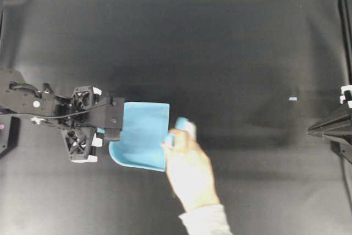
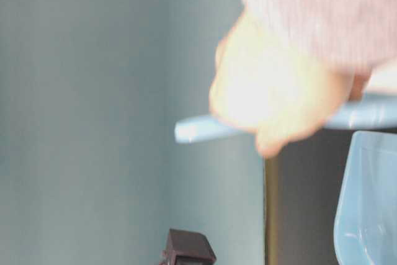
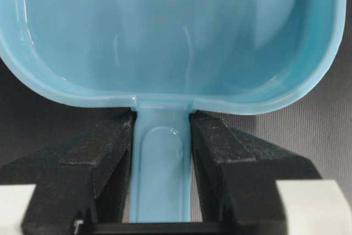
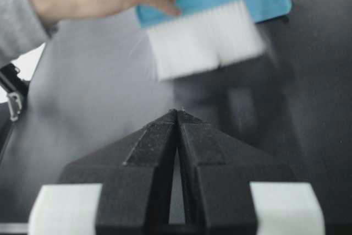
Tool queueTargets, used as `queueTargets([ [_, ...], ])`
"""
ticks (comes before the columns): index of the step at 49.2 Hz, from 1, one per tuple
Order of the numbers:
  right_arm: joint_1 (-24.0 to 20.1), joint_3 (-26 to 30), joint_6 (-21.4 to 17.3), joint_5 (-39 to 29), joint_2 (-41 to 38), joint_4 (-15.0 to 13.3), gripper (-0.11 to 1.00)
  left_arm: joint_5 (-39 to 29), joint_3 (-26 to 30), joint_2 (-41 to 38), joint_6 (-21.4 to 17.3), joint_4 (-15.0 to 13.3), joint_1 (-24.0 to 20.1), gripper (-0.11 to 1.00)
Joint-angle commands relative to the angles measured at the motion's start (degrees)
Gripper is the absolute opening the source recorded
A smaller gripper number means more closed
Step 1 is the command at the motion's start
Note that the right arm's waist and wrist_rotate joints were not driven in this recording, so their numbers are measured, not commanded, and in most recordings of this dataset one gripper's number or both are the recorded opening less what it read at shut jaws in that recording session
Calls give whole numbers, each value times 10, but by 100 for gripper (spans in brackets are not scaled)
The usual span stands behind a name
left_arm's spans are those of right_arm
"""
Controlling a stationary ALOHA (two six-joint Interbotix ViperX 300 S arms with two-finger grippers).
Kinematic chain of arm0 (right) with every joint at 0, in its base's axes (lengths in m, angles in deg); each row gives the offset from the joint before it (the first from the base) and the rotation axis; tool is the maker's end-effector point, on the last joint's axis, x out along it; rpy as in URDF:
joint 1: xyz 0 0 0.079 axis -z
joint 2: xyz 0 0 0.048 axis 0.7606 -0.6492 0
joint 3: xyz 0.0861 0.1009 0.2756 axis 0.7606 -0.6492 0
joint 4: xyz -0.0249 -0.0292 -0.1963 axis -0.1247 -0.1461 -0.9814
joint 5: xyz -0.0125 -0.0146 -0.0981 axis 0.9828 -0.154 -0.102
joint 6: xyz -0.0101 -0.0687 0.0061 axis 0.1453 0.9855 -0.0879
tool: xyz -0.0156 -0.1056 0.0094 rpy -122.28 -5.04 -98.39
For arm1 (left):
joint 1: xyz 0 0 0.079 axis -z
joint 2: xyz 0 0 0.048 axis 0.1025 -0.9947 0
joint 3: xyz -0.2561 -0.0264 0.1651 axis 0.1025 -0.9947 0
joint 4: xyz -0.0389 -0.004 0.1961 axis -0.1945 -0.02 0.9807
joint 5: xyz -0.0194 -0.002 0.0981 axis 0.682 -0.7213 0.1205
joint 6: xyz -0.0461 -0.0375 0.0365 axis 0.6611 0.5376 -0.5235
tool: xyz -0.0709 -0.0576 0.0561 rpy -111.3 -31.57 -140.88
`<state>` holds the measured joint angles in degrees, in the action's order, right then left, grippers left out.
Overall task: Hold the dustpan with the left arm, while a human hand uses a hand brush to gather screws into the dustpan.
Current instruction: 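Keep holding the dustpan with the left gripper while screws are brushed in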
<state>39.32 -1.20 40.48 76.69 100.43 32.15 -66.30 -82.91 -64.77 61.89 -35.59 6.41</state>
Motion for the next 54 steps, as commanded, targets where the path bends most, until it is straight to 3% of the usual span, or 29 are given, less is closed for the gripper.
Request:
queueTargets([
  [1, 0, 3, 0, 3, -3, 2, 0, 4, 14, 0, -10, 2, -1, 31],
  [15, 0, 3, 0, 3, -3, 2, 0, 31, 7, -7, -22, 2, -4, 31],
  [35, 0, 3, 0, 3, -3, 2, 0, 317, -103, 31, -18, 2, -8, 31],
  [54, 0, 3, -1, 3, -4, 2, 0, 388, -123, 44, -17, 2, -13, 31],
])
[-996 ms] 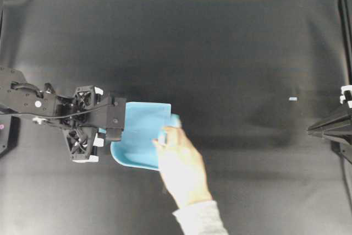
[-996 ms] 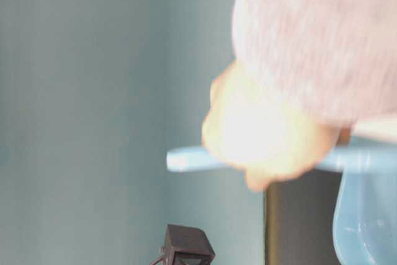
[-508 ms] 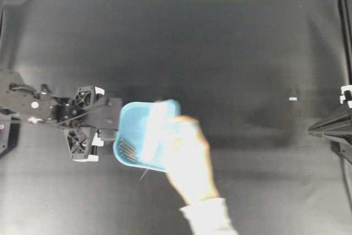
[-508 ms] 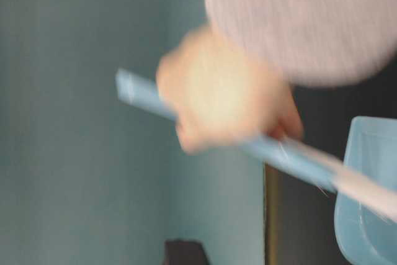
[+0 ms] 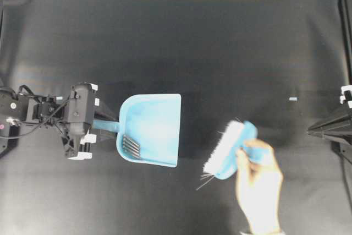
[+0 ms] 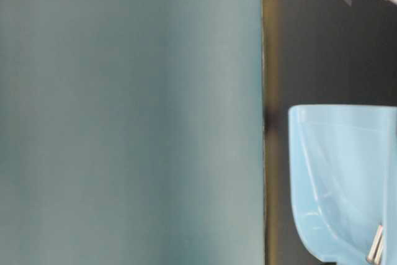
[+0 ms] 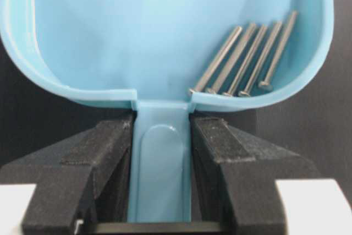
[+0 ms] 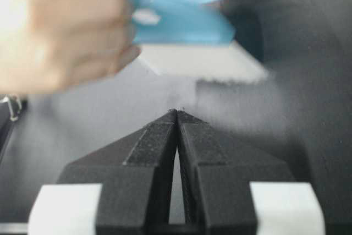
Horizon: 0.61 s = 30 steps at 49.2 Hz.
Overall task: Hold the dustpan with the left arm, while a human hand uses a hand brush to gather screws into the dustpan.
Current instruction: 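Keep holding the dustpan with the left gripper while screws are brushed in, then lift and tilt the dustpan back with the left gripper, holding the screws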
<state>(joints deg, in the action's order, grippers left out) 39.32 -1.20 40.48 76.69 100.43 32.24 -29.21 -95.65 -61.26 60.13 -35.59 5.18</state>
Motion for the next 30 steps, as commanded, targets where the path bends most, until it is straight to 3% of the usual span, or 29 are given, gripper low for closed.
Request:
queueTargets([
  [1, 0, 3, 0, 3, -3, 1, 0, 18, 4, 11, 1, 2, -1, 31],
  [7, 0, 3, 0, 3, -3, 1, 0, 21, 6, 27, 12, 2, -1, 31],
  [18, 0, 3, 0, 3, -3, 1, 0, 18, -2, 98, 91, 2, -6, 31],
  [30, 0, 3, 0, 3, -3, 1, 0, 46, -44, 161, 91, 2, -5, 31],
])
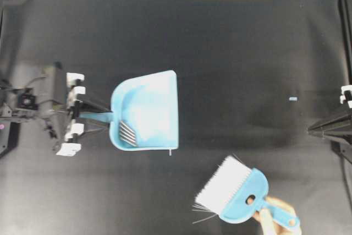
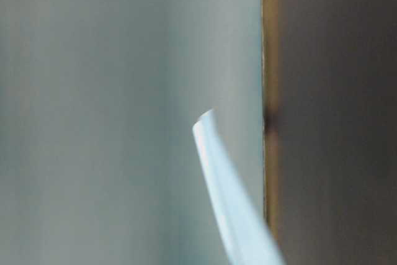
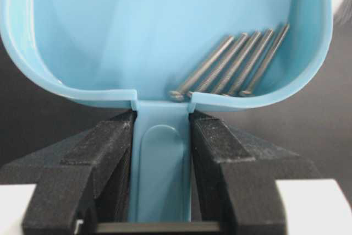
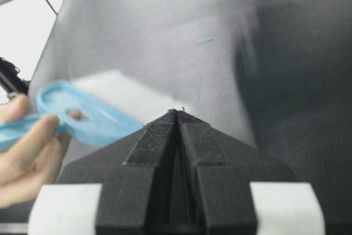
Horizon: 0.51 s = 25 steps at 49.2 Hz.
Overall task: Hold the dustpan with the left arm, while a human hand uses a hand brush to gather screws into the dustpan.
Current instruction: 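Lift and tilt the dustpan back with the left gripper, holding the screws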
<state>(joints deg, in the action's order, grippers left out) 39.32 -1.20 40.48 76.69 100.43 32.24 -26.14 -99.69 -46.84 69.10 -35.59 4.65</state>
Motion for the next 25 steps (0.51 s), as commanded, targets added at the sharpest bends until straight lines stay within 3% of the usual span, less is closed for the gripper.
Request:
queueTargets([
  [1, 0, 3, 0, 3, -3, 1, 0, 13, -5, 18, 2, 2, -1, 31],
  [25, 0, 3, 0, 3, -3, 0, 0, -88, -5, 8, 4, 2, 0, 31],
])
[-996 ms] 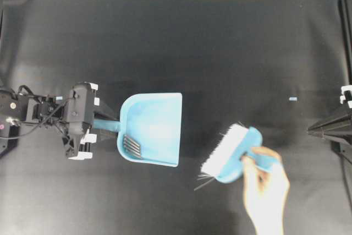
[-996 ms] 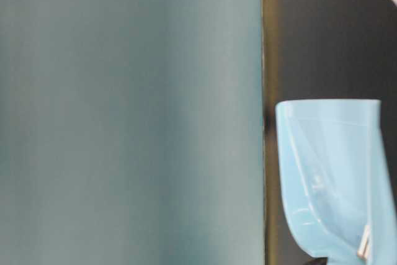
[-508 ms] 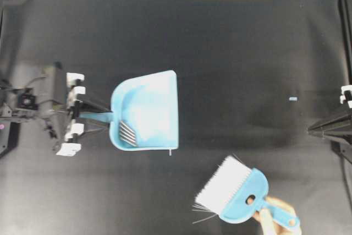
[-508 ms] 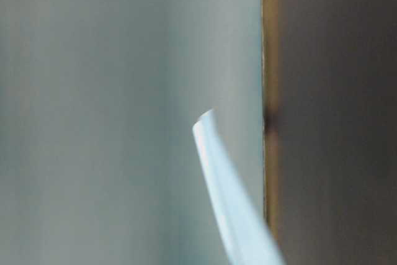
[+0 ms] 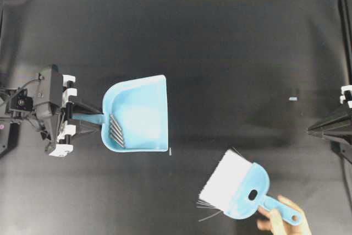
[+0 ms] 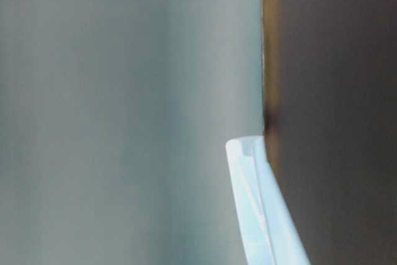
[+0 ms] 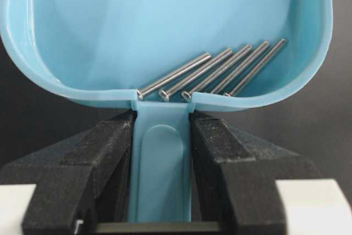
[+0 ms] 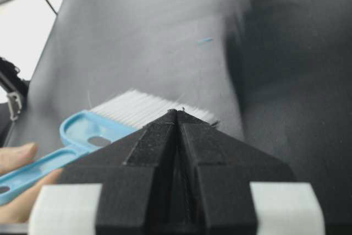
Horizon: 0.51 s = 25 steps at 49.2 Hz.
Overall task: Hold the dustpan with the left arm, while a human hand uses a hand brush to gather screws into the dustpan.
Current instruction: 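Lift and tilt the dustpan back with the left gripper, holding the screws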
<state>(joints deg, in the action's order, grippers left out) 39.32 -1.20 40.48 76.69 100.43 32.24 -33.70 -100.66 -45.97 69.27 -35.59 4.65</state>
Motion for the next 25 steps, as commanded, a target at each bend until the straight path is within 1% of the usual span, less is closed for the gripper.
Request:
queueTargets([
  [1, 0, 3, 0, 3, -3, 1, 0, -18, 4, -3, 2, 2, 0, 31],
  [7, 0, 3, 0, 3, -3, 1, 0, -38, 2, -18, 6, 2, 2, 31],
  [25, 0, 3, 0, 3, -3, 1, 0, -40, 7, -52, 5, 2, 10, 31],
])
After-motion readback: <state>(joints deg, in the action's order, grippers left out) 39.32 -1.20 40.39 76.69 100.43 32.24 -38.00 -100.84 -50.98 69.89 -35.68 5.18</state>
